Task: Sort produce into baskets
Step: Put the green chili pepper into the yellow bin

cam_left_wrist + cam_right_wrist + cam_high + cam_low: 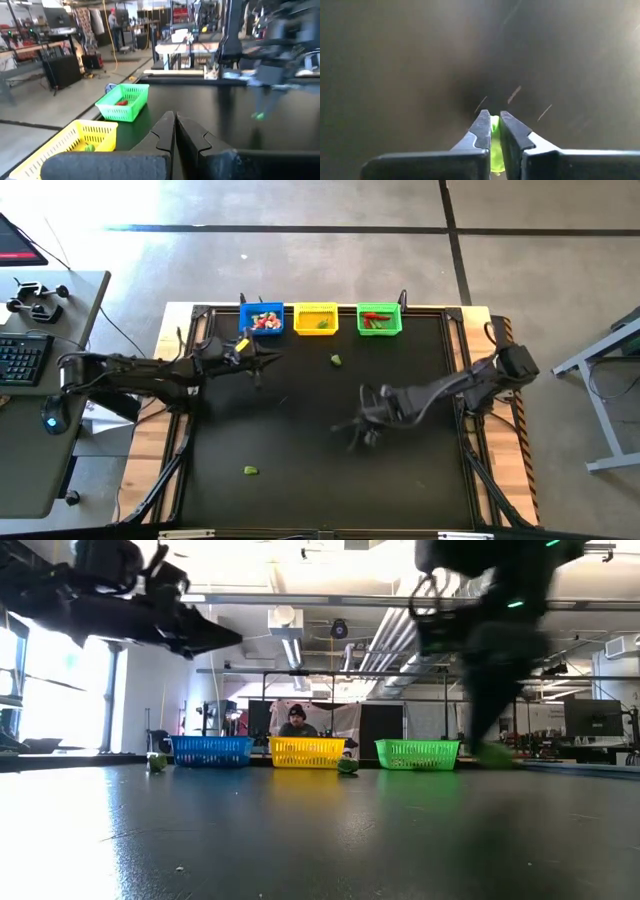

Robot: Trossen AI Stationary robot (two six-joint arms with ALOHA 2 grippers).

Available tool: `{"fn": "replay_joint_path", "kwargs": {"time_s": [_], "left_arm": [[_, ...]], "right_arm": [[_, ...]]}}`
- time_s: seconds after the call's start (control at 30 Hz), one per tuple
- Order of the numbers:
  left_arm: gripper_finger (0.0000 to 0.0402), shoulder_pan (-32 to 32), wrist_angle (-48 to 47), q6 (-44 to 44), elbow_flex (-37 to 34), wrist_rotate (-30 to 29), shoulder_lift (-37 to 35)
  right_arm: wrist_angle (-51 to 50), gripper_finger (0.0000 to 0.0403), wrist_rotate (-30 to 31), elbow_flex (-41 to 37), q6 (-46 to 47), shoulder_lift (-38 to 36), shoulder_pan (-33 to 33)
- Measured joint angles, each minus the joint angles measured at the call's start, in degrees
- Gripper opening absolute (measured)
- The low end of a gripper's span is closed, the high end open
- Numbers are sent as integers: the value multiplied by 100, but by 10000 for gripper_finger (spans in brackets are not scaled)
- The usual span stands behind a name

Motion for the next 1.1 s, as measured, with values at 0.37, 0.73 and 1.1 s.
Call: {"fn": "replay_joint_path", "kwargs": {"time_s": [0.37, 0.73, 1.1], "left_arm": [[1, 0, -289, -140, -457, 46, -829], [0, 0, -362, -129, -457, 55, -811], [0, 0, -453, -123, -457, 55, -811]], "right_arm": [[3766, 5, 620, -8, -2907, 121, -2079], [4663, 5, -526, 1015, -3420, 1337, -3913], [3547, 5, -561, 2428, -3419, 2176, -4633]]}}
